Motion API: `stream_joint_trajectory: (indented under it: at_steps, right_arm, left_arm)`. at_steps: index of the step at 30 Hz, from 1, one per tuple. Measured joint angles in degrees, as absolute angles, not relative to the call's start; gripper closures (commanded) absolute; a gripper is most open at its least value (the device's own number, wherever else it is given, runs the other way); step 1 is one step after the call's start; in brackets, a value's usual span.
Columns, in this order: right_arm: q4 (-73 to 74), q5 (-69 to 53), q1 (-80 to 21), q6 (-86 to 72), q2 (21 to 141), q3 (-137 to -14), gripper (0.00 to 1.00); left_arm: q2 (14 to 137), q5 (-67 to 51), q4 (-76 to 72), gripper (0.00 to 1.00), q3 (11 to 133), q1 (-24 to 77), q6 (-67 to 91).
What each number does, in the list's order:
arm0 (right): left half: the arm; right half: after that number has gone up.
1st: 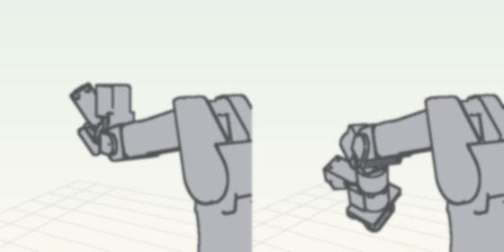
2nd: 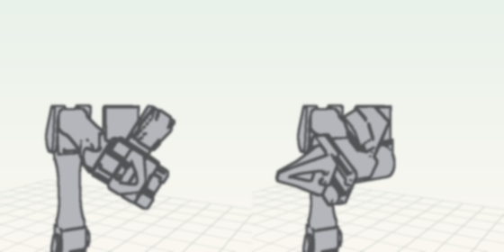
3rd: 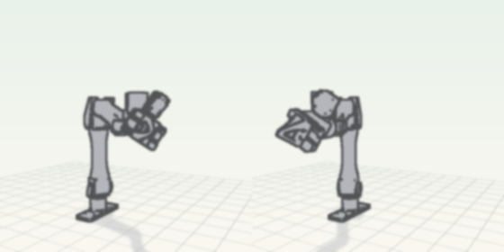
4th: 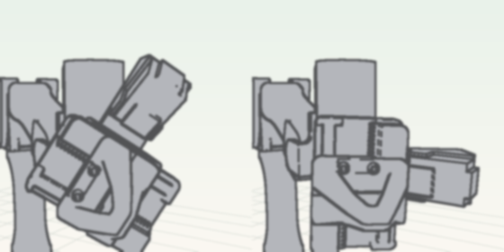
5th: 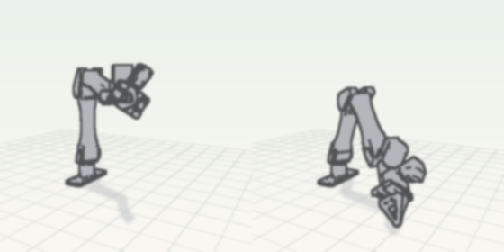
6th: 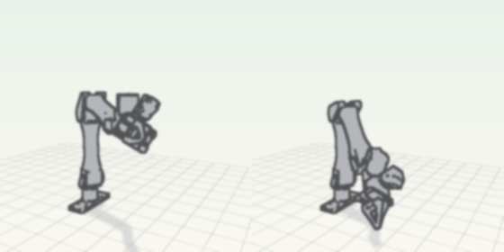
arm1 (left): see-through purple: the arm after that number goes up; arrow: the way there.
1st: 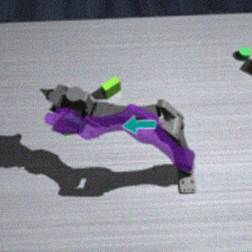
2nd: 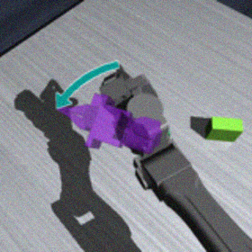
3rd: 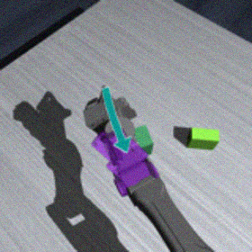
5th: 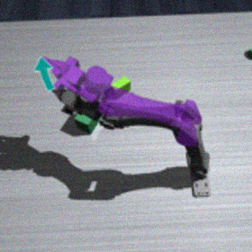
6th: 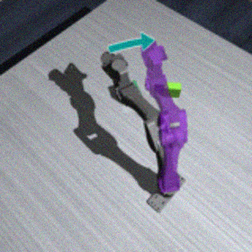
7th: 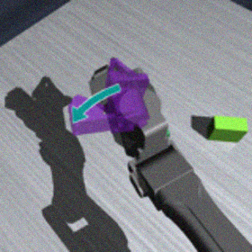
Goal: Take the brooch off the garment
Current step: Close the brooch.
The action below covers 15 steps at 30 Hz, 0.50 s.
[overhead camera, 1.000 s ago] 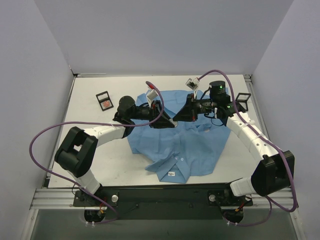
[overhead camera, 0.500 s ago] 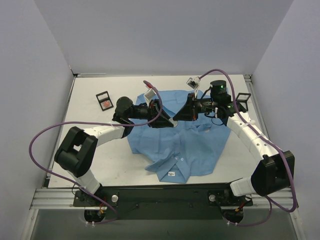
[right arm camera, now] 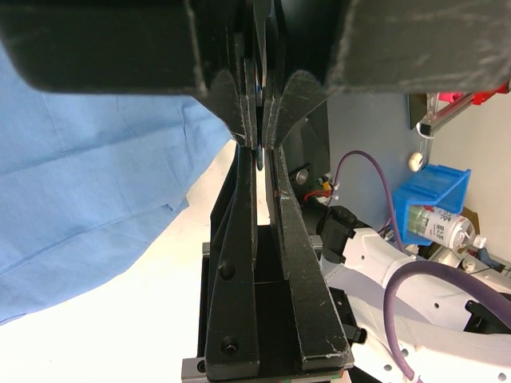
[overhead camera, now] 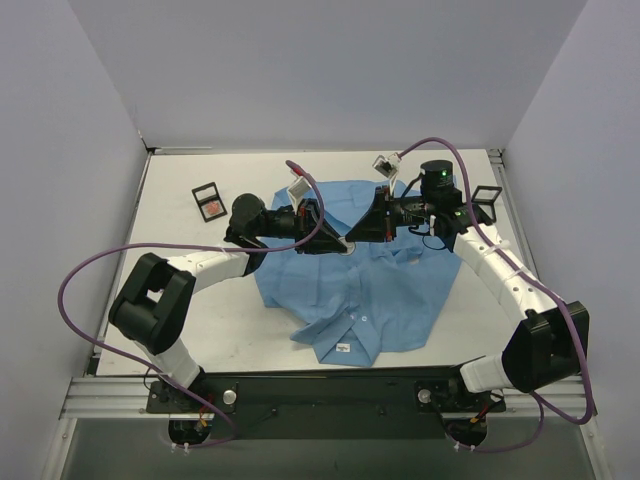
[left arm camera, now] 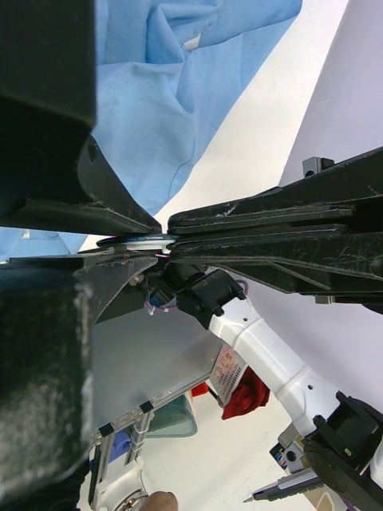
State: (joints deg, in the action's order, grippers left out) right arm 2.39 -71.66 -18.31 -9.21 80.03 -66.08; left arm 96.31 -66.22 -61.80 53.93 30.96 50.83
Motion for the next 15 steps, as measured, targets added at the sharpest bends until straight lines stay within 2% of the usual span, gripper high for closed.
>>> stream_joint_trajectory:
  at_steps: [15]
  right_arm:
    - [1.48,-71.22,-18.31,-8.97,80.03,-66.02,1.0]
  left_arm:
    - [96.31,-64.93,-61.34,0.82,53.69,30.5,50.72]
